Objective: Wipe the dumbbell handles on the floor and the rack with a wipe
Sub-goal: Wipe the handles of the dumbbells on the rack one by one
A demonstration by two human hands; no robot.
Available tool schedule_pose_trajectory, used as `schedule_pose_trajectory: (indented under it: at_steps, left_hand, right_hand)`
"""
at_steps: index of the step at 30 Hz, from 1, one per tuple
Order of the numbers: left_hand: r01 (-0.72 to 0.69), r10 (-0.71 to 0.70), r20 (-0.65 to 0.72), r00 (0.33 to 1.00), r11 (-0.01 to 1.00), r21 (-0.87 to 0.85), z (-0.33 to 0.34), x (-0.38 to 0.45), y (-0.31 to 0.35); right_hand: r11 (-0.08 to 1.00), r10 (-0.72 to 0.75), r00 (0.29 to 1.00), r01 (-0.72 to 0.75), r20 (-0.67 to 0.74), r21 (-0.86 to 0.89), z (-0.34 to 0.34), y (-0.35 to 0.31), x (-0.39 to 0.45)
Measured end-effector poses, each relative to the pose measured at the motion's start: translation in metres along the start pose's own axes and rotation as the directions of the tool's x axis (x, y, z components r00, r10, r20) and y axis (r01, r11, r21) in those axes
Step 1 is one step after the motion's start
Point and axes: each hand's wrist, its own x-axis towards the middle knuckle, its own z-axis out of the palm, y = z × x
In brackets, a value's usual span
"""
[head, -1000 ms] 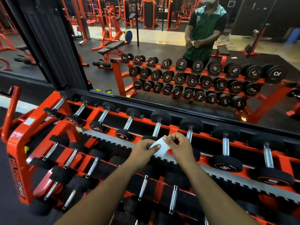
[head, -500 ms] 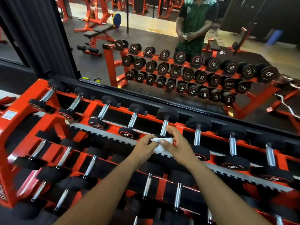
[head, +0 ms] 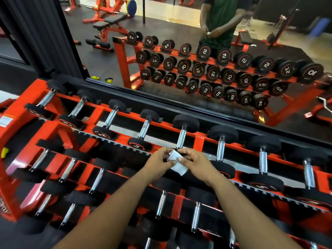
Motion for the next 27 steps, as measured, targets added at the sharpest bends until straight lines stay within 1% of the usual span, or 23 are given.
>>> schedule_pose_trajectory:
  at_steps: [2,5,6,7,9,11,13,14,16,19,21,23,25,26,27]
  left_hand:
    - [-0.002,0.002,-0.002,1.0,0.998,0.068,0.004,0.009,-0.003]
    - [0.022,-0.014,-0.06,0.998,0.99,0.142,0.017,0.028,-0.01]
    - [0.041,-0.026,-0.089,0.996,0.984,0.171,0.021,0.032,-0.012]
    - [0.06,-0.036,-0.116,0.993,0.975,0.212,0.025,0.037,-0.016]
    - [0.098,-0.051,-0.155,0.987,0.945,0.313,0.034,0.05,-0.025]
    - [0.126,-0.046,-0.186,0.981,0.887,0.444,0.044,0.06,-0.031]
    - [0.16,-0.046,-0.219,0.975,0.828,0.538,0.052,0.065,-0.029]
    - [0.172,-0.05,-0.227,0.973,0.811,0.56,0.057,0.067,-0.029]
    - [0.21,-0.101,-0.218,0.971,0.799,0.563,0.064,0.073,-0.031]
    - [0.227,-0.136,-0.206,0.969,0.819,0.527,0.072,0.078,-0.034]
    - [0.238,-0.145,-0.215,0.966,0.825,0.513,0.075,0.078,-0.034]
    - [0.235,-0.141,-0.21,0.967,0.808,0.541,0.075,0.079,-0.035]
    - [0.226,-0.137,-0.196,0.971,0.792,0.567,0.074,0.08,-0.037]
    - [0.219,-0.132,-0.191,0.973,0.79,0.572,0.074,0.08,-0.038]
    - [0.216,-0.13,-0.187,0.974,0.79,0.574,0.074,0.08,-0.038]
  right_hand:
    - [0.998,-0.018,0.998,0.022,0.053,-0.064,-0.007,0.009,0.01]
    - [0.999,0.012,0.999,-0.01,0.039,-0.053,-0.021,0.026,0.03]
    - [0.999,0.006,1.0,-0.006,-0.001,-0.047,-0.025,0.033,0.038]
    - [0.997,-0.015,0.998,0.01,-0.063,-0.081,-0.03,0.039,0.047]
    - [0.981,-0.039,0.985,0.006,-0.166,-0.195,-0.04,0.051,0.068]
    - [0.955,-0.056,0.979,-0.004,-0.194,-0.298,-0.047,0.056,0.086]
    - [0.933,-0.085,0.979,0.013,-0.185,-0.359,-0.05,0.056,0.103]
    - [0.921,-0.115,0.976,0.034,-0.187,-0.388,-0.05,0.056,0.11]
    - [0.874,-0.189,0.961,0.071,-0.2,-0.481,-0.048,0.055,0.124]
    - [0.738,-0.373,0.91,0.173,-0.181,-0.652,-0.041,0.056,0.137]
    - [0.641,-0.463,0.884,0.287,-0.061,-0.712,-0.035,0.067,0.147]
    - [0.463,-0.491,0.854,0.422,0.171,-0.78,-0.032,0.083,0.157]
    - [0.252,-0.451,0.789,0.561,0.417,-0.789,-0.033,0.096,0.161]
    - [0.179,-0.424,0.754,0.613,0.502,-0.769,-0.037,0.098,0.16]
    - [0.136,-0.402,0.723,0.654,0.562,-0.744,-0.043,0.097,0.159]
